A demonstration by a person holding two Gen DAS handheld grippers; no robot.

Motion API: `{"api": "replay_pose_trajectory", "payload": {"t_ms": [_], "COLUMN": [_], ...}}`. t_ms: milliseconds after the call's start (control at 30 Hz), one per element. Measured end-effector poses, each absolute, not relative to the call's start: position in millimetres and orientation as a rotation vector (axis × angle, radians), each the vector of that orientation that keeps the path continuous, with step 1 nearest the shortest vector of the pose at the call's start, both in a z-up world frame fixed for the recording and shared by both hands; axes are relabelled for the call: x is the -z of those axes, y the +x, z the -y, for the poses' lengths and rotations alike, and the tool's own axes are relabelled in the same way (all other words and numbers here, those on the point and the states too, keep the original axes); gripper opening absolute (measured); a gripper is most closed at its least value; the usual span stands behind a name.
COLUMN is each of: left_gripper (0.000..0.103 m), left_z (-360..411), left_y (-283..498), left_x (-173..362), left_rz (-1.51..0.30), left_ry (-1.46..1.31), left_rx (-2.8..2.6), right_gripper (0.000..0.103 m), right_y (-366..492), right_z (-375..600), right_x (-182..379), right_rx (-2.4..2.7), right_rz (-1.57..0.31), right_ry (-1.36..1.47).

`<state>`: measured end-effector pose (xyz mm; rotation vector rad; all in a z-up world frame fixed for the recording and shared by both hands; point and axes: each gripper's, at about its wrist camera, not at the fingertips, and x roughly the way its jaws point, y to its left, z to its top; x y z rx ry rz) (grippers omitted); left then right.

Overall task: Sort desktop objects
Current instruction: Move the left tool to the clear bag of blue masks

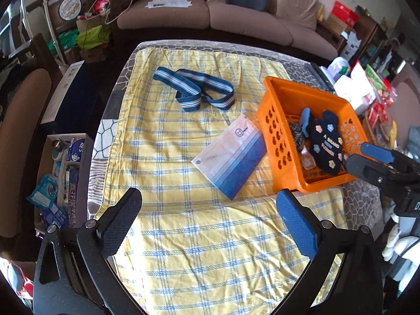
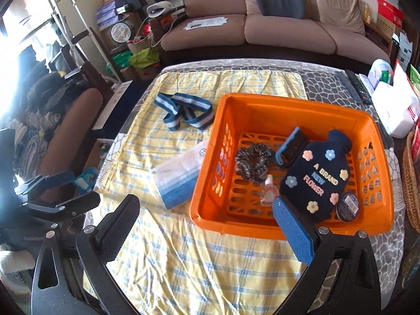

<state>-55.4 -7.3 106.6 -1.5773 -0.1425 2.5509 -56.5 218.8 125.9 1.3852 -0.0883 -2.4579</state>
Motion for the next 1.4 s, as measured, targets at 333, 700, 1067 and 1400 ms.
{"api": "replay_pose_trajectory", "payload": {"t_ms": [333,700,1067,1400], "left_gripper": [0.102,0.082,0.062,0.007], "left_z": [40.2,41.0,32.5,24.1], "left_y": [-79.3,-118.5,-150.4,-156.2], "left_x": [-58.0,-0.8,34.8,48.1], "left_rz": [0.217,0.255,0.477,0.609], "left_ry": [-1.687,-1.788,-1.804,-1.77], "left_rx": [-2.445,-2.28,-2.071,-1.997], "right_gripper": [0.1,0.094,0.094,0.094], "right_y": [-90.8,-127.8,-156.1,-163.8], "right_z": [-181.7,-142.8,-139.0,-143.8], "right_x": [-117.8,-98.9,-81.9,-69.1], "right_rx": [2.383,2.231,2.174,2.167], "right_rz": [0.137,0.322,0.413,0.431], "right_ry": [1.351,1.336,1.34,1.362]}}
